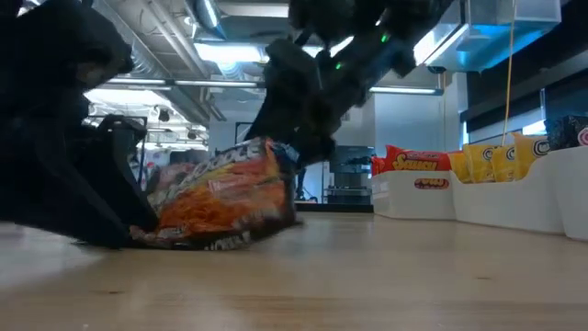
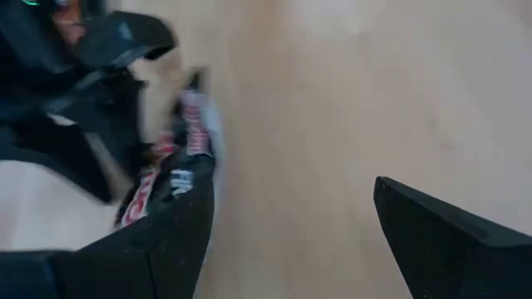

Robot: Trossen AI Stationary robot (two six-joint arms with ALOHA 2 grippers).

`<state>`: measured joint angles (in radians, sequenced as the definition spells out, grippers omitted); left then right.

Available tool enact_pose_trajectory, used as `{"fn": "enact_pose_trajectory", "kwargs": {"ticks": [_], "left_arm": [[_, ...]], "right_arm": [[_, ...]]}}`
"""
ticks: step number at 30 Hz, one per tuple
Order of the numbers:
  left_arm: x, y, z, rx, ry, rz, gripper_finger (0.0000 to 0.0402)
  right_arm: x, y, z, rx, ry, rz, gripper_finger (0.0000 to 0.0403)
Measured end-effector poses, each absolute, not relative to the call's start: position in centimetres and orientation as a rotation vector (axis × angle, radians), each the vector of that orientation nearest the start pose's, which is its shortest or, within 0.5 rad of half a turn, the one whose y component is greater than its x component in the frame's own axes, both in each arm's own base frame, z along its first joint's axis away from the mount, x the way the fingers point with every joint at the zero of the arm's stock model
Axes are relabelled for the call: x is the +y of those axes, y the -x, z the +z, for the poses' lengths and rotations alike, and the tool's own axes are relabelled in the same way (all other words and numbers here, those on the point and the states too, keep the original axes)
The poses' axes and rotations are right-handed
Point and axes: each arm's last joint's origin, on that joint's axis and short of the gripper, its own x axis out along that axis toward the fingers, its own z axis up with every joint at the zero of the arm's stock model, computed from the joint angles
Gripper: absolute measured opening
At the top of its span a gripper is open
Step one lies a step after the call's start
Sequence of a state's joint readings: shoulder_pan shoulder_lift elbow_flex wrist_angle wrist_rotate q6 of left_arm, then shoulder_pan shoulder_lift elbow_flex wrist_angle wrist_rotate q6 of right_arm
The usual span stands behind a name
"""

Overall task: Sort Maruchan noodles
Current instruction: Put the black noodle pack into the bottom white bin

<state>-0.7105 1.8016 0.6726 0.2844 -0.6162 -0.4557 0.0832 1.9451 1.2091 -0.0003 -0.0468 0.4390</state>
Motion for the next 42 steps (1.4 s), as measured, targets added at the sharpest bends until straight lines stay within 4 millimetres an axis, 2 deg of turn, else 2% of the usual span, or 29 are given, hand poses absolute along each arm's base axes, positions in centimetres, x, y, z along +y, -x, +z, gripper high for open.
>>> {"fn": "enact_pose_trajectory", "kwargs": {"ticks": [4,8,12,17,21,27,33,42], "left_arm": [[-18.3,-23.9,9.0,0.670,-0.090,0.080,0.0160],[-18.3,-23.9,8.9,0.666,-0.086,0.087,0.0160],[-18.3,-23.9,8.9,0.664,-0.087,0.090,0.0160],[-18.3,-23.9,8.9,0.663,-0.087,0.090,0.0160],[-18.3,-23.9,8.9,0.658,-0.087,0.095,0.0160],[-18.2,-24.0,8.9,0.653,-0.093,0.101,0.0160],[-18.2,-24.0,8.9,0.649,-0.098,0.106,0.0160],[-18.2,-24.0,8.9,0.646,-0.097,0.108,0.0160]], "right_arm": [[2.5,-41.6,15.1,0.759,-0.498,0.054,0.0309],[2.3,-41.9,14.6,0.759,-0.586,0.132,0.0309],[2.6,-42.0,15.1,0.749,-0.629,0.198,0.0309],[2.8,-42.7,16.7,0.722,-0.642,0.256,0.0309],[2.8,-43.2,17.1,0.732,-0.635,0.225,0.0309],[2.4,-43.4,16.2,0.794,-0.607,0.100,0.0309],[3.2,-44.4,15.4,0.816,-0.634,0.199,0.0309],[3.4,-44.6,14.0,0.902,-0.650,0.189,0.0309]]}}
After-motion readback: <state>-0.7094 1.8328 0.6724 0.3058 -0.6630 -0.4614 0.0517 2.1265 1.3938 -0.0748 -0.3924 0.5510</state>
